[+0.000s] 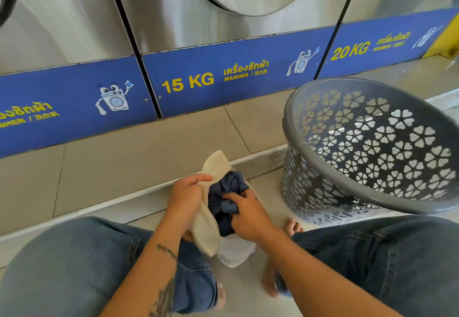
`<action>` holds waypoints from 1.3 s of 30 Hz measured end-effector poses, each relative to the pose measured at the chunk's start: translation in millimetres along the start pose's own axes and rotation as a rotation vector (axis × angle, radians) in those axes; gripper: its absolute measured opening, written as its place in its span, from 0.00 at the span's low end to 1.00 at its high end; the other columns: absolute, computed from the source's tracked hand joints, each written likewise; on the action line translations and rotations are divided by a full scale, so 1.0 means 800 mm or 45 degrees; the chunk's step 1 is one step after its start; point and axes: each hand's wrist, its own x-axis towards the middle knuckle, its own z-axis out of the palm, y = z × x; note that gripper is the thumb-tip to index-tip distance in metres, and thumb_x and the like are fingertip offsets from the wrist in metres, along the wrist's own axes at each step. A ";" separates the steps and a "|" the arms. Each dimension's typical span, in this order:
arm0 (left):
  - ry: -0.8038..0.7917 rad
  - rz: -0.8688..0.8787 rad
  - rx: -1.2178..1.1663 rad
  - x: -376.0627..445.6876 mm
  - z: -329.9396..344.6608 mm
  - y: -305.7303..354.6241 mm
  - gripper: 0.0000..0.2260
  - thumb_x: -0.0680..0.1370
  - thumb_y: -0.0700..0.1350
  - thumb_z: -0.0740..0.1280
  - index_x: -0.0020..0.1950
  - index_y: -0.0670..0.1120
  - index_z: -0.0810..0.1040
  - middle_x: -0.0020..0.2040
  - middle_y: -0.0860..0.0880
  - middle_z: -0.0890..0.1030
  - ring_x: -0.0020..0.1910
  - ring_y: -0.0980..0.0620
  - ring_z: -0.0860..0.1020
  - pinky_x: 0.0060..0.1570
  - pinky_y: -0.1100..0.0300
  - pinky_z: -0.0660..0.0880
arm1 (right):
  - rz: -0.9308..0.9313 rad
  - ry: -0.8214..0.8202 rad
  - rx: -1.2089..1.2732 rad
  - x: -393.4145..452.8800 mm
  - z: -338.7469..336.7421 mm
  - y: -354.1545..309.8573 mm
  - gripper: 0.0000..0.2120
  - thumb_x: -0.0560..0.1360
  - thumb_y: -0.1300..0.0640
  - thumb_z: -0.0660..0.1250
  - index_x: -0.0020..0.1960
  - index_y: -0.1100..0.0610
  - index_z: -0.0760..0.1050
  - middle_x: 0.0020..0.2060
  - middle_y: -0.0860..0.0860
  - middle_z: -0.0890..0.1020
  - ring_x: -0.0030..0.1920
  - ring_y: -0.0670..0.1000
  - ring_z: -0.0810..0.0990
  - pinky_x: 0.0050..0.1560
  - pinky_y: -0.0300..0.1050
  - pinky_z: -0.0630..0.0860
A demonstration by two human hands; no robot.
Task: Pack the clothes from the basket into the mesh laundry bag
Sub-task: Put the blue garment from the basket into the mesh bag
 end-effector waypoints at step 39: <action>0.121 -0.177 -0.004 0.006 -0.002 0.000 0.19 0.72 0.35 0.59 0.41 0.54 0.86 0.42 0.52 0.82 0.40 0.48 0.79 0.37 0.58 0.75 | 0.243 -0.388 0.281 0.034 -0.004 0.000 0.29 0.70 0.52 0.68 0.70 0.49 0.69 0.64 0.52 0.78 0.57 0.52 0.75 0.54 0.45 0.72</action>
